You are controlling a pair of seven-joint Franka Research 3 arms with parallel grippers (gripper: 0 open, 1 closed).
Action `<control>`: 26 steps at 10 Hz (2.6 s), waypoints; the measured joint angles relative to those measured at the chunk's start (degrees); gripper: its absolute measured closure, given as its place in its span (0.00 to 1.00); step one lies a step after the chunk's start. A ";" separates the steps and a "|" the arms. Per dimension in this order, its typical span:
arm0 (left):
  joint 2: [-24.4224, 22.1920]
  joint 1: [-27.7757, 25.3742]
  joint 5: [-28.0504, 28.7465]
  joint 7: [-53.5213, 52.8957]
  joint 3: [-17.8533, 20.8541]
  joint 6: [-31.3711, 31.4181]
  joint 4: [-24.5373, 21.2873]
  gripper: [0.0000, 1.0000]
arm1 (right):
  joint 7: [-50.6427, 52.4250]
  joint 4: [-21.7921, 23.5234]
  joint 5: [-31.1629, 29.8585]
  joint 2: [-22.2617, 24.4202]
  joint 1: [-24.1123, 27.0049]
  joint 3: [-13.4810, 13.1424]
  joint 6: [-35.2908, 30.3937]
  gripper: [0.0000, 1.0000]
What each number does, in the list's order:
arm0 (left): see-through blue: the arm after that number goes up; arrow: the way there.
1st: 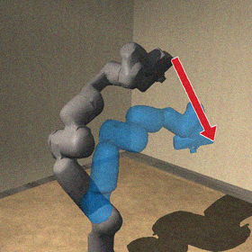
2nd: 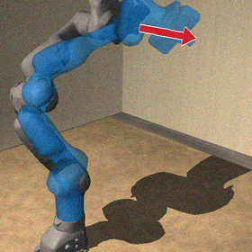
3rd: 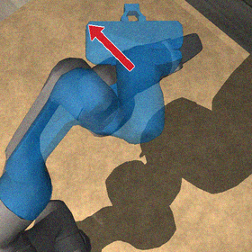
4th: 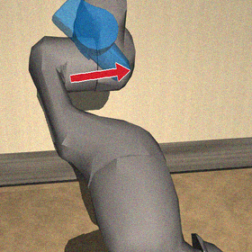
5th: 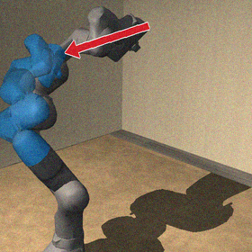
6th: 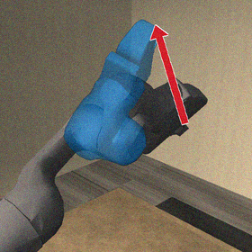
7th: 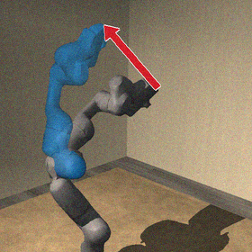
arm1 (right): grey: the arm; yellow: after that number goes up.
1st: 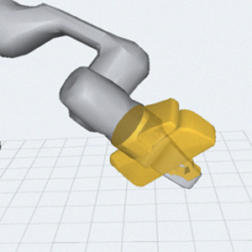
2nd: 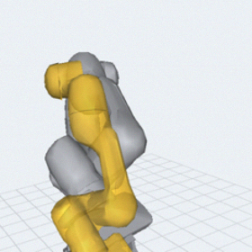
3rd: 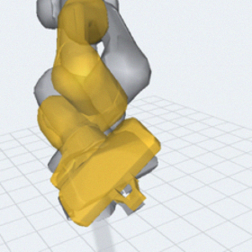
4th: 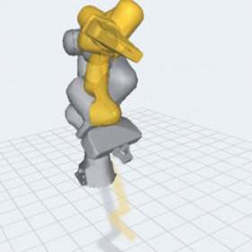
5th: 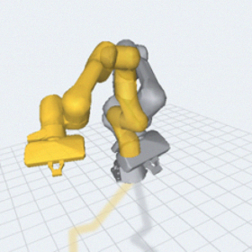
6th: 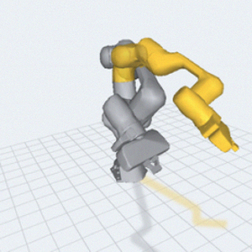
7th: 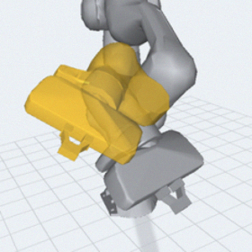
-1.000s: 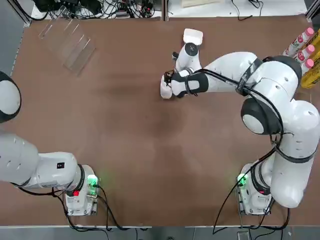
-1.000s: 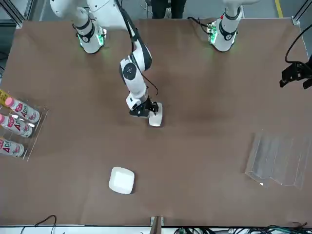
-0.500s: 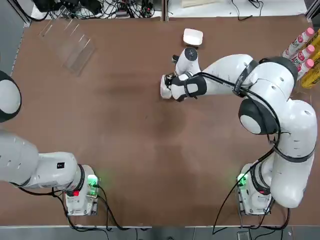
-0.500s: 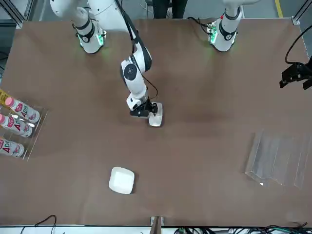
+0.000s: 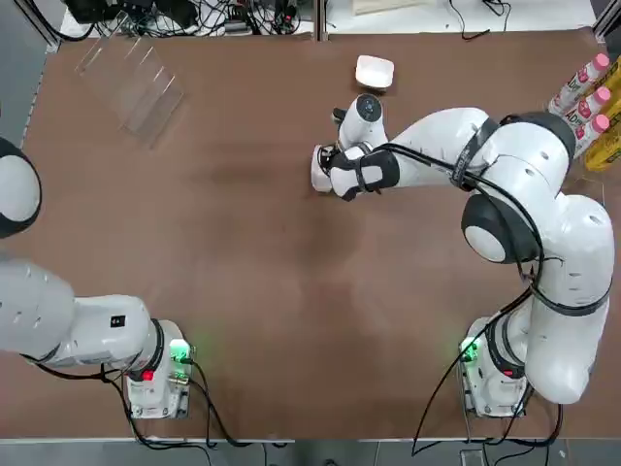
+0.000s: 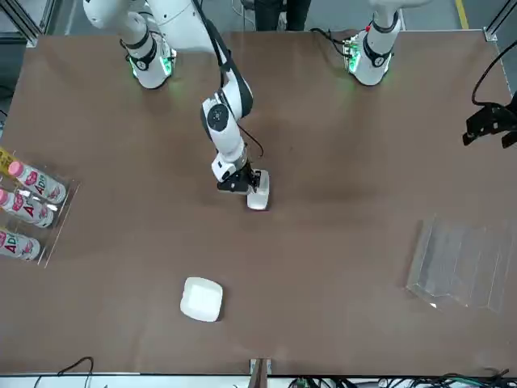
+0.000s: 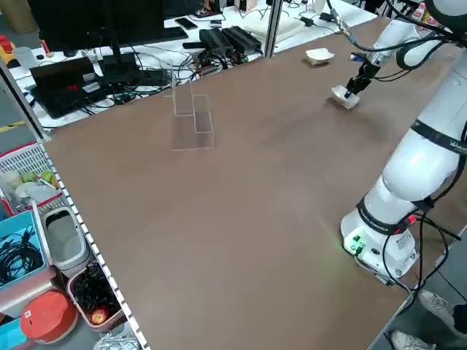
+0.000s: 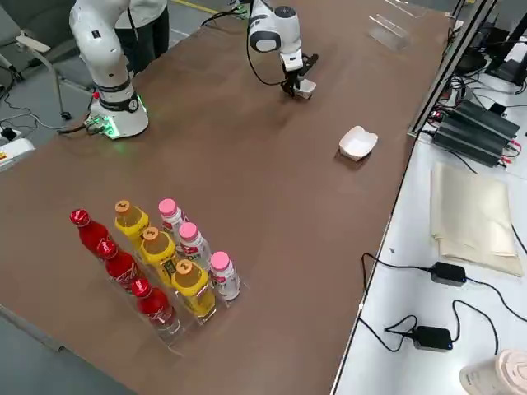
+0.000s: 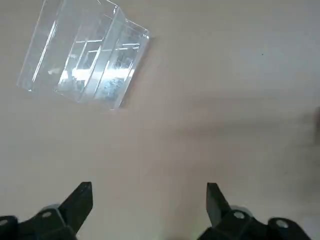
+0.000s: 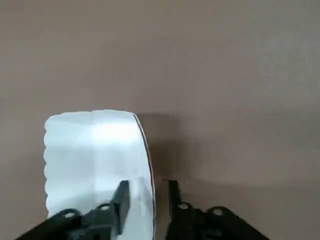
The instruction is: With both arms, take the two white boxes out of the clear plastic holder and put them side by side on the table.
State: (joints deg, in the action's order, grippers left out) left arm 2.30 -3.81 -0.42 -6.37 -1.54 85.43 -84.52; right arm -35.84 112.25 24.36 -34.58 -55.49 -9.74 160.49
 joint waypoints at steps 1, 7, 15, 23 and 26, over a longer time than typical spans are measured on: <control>0.00 -0.01 0.00 0.00 0.05 0.00 0.00 0.00 | 0.00 0.00 0.02 0.00 0.00 0.00 0.02 0.69; 0.00 -0.07 0.00 0.10 0.30 0.00 0.02 0.00 | 0.00 -0.27 3.96 0.05 0.81 -0.22 -0.39 0.98; -0.38 0.13 -0.01 2.47 -0.12 0.00 0.42 0.00 | -9.08 -1.67 8.76 15.53 22.70 -1.59 -18.36 0.98; -0.62 0.67 -0.05 7.92 -4.04 0.01 1.87 0.00 | -44.19 -1.67 8.93 10.23 29.19 -5.57 -3.83 0.98; -0.67 0.44 -0.05 7.91 -3.78 -0.10 2.46 0.00 | -51.42 -2.21 8.95 2.74 27.78 -5.66 5.91 0.98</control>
State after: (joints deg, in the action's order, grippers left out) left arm 1.64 -3.37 -0.47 1.54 -5.32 85.33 -82.06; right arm -87.26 110.04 33.31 -31.85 -27.70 -15.41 166.39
